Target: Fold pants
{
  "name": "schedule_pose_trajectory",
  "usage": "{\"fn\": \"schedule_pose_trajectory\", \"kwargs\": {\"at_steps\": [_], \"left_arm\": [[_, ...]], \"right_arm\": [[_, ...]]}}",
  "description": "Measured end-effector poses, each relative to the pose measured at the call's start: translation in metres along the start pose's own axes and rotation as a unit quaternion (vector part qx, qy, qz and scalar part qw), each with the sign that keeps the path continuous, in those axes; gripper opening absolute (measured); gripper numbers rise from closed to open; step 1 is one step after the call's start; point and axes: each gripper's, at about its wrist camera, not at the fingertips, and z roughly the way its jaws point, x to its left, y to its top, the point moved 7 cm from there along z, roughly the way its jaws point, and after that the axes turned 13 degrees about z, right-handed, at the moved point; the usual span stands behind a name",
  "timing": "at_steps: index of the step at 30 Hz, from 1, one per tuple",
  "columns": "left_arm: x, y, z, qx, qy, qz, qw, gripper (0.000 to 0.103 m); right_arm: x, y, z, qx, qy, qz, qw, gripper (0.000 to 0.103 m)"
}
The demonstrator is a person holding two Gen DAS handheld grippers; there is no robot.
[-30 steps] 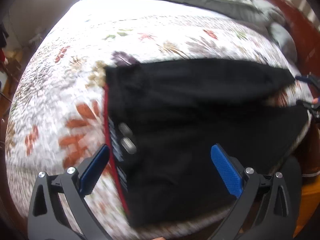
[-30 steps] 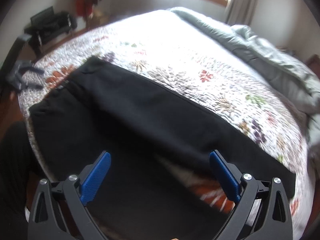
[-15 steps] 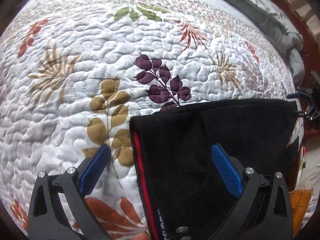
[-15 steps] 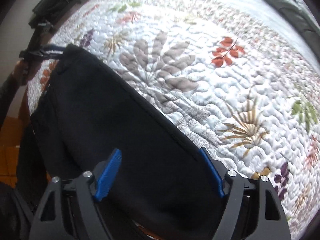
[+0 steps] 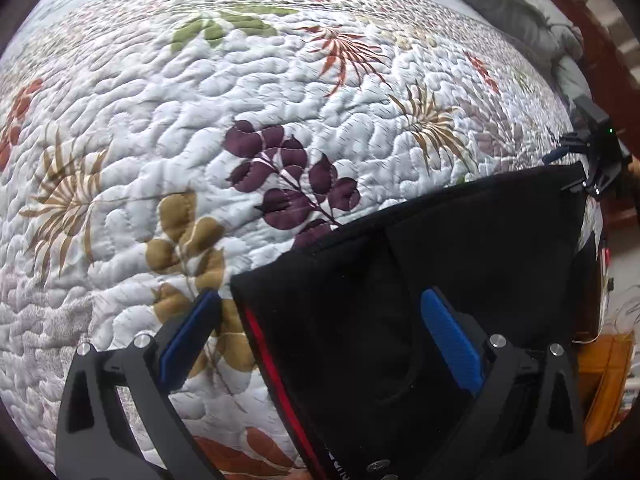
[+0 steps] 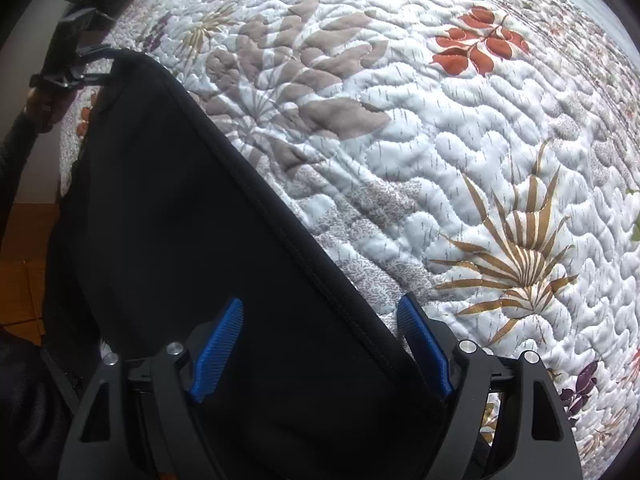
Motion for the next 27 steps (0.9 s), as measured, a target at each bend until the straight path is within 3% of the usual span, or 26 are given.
{"fn": "schedule_pose_trajectory", "kwargs": {"at_steps": [3, 8, 9, 11, 13, 17, 27], "left_arm": [[-0.001, 0.001, 0.001, 0.001, -0.005, -0.003, 1.0000, 0.097], [0.001, 0.000, -0.003, 0.011, 0.018, 0.007, 0.9998, 0.047], [0.003, 0.000, -0.006, 0.010, 0.027, 0.006, 0.9996, 0.039], [0.004, 0.000, -0.011, 0.005, 0.025, 0.004, 0.9997, 0.028], [-0.001, -0.001, -0.018, -0.005, 0.021, 0.009, 0.9997, 0.020], [-0.013, -0.003, -0.038, -0.033, 0.024, 0.020, 0.9990, 0.014], [-0.059, -0.023, -0.112, -0.114, 0.025, 0.042, 0.9923, 0.013]], "right_arm": [[-0.007, -0.007, -0.002, 0.008, 0.001, 0.002, 1.000, 0.076], [-0.022, -0.018, -0.009, 0.014, -0.012, 0.012, 1.000, 0.048], [-0.025, -0.020, -0.011, 0.015, -0.020, 0.014, 1.000, 0.043], [-0.029, -0.025, -0.014, 0.012, -0.028, 0.014, 0.999, 0.023], [-0.031, -0.032, -0.021, 0.004, -0.030, 0.014, 0.999, 0.016], [-0.027, -0.053, -0.043, -0.020, -0.033, 0.015, 0.999, 0.011], [0.002, -0.122, -0.111, -0.092, -0.076, -0.001, 0.993, 0.010]]}}
